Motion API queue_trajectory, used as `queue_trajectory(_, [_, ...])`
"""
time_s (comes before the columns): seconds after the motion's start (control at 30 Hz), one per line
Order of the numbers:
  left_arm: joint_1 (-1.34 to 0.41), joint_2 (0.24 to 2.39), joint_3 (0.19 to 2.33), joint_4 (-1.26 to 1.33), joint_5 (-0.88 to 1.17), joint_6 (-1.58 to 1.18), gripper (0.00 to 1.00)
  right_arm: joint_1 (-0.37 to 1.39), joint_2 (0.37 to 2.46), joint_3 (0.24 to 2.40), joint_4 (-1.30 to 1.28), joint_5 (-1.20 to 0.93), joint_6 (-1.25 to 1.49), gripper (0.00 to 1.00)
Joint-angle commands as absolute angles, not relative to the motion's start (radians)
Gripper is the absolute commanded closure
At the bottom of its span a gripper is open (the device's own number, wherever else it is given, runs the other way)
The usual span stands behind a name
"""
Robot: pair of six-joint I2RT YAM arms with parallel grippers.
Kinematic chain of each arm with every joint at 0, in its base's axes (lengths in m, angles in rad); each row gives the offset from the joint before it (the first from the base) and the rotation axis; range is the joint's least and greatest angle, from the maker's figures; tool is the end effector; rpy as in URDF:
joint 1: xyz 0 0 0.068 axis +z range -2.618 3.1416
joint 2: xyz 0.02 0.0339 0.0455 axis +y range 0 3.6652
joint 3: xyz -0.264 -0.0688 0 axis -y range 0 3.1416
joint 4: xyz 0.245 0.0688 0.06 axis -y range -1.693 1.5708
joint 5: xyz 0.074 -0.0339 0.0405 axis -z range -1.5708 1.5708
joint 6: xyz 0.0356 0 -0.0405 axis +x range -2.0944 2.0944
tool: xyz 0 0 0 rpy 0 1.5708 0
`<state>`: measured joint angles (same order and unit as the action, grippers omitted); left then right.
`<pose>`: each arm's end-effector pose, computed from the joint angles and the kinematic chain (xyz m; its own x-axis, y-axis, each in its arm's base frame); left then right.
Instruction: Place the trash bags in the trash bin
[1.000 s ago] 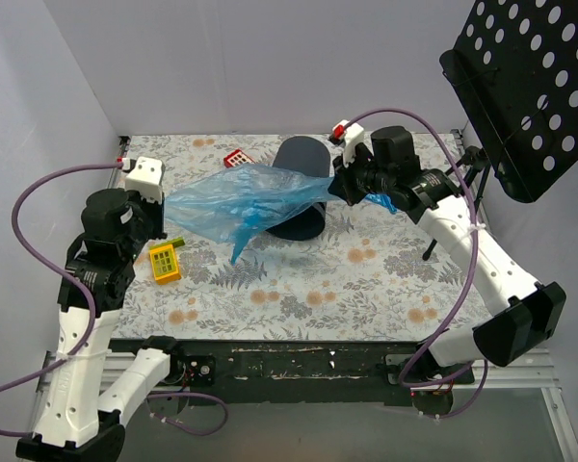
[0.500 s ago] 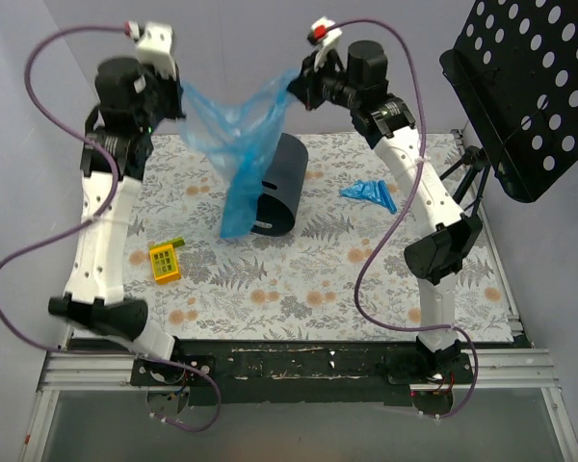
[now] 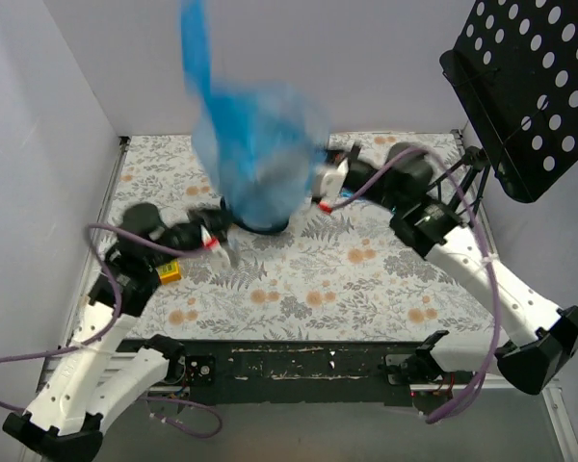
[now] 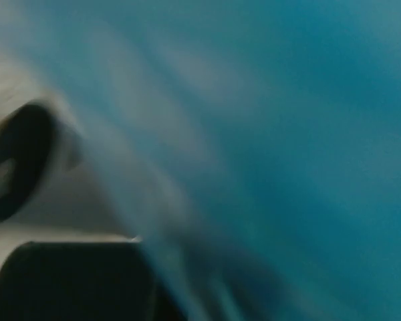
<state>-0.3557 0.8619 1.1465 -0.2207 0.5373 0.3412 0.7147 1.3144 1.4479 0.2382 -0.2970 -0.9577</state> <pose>0.1538 -0.0766 0.4470 0.3167 0.1890 -0.9295 0.7131 0.5987 0.3647 0.2111 0.1970 0.5002 0.8388 -0.3076 -0.4492 -0.2547 0.5074 -0.8232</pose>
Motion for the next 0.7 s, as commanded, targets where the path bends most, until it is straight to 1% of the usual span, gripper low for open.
queue_trajectory(0.0, [-0.494, 0.592, 0.72, -0.944, 0.848, 0.748, 1.0, 0.742, 1.179, 0.908, -0.851, -0.522, -1.243, 0.99])
queue_trajectory(0.03, [-0.495, 0.451, 0.692, -0.892, 0.897, 0.724, 1.0, 0.77, 1.055, 0.844, -0.847, -0.597, -1.198, 0.99])
queue_trajectory(0.07, [-0.495, 0.301, 0.661, -0.78, 0.913, 0.666, 1.0, 0.799, 0.916, 0.794, -0.784, -0.629, -1.115, 0.99])
queue_trajectory(0.1, [-0.494, 0.226, 0.634, -0.667, 0.907, 0.578, 1.0, 0.819, 0.791, 0.761, -0.69, -0.617, -0.994, 0.99])
queue_trajectory(0.13, [-0.492, 0.181, 0.612, -0.576, 0.887, 0.536, 1.0, 0.84, 0.711, 0.734, -0.595, -0.583, -0.936, 0.99])
queue_trajectory(0.2, [-0.491, 0.199, 0.642, -0.58, 0.852, 0.529, 1.0, 0.848, 0.623, 0.719, -0.511, -0.533, -0.905, 0.99])
queue_trajectory(0.27, [-0.491, 0.296, 0.769, -0.709, 0.831, 0.515, 1.0, 0.847, 0.63, 0.756, -0.499, -0.486, -0.902, 0.99])
queue_trajectory(0.37, [-0.491, 0.446, 0.917, -0.94, 0.821, 0.488, 1.0, 0.847, 0.705, 0.851, -0.488, -0.427, -0.823, 0.99])
queue_trajectory(0.43, [-0.491, 0.491, 0.945, -0.959, 0.783, 0.39, 1.0, 0.848, 0.753, 0.894, -0.428, -0.362, -0.72, 0.99])
queue_trajectory(0.47, [-0.491, 0.492, 0.94, -0.893, 0.741, 0.302, 1.0, 0.847, 0.767, 0.902, -0.326, -0.315, -0.666, 0.99])
queue_trajectory(0.5, [-0.491, 0.485, 0.931, -0.733, 0.691, 0.2, 1.0, 0.847, 0.778, 0.911, -0.237, -0.278, -0.632, 0.99])
queue_trajectory(0.53, [-0.491, 0.48, 0.91, -0.642, 0.613, 0.122, 1.0, 0.847, 0.788, 0.91, -0.136, -0.238, -0.62, 0.99])
queue_trajectory(0.57, [-0.491, 0.48, 0.894, -0.441, 0.538, 0.079, 1.0, 0.848, 0.807, 0.913, -0.014, -0.198, -0.63, 0.99])
queue_trajectory(0.63, [-0.491, 0.537, 0.897, -0.178, 0.39, 0.112, 1.0, 0.848, 0.866, 0.949, 0.221, -0.146, -0.698, 0.99])
queue_trajectory(0.67, [-0.491, 0.614, 0.926, -0.064, 0.309, 0.135, 1.0, 0.847, 0.92, 1.019, 0.317, -0.124, -0.736, 0.99])
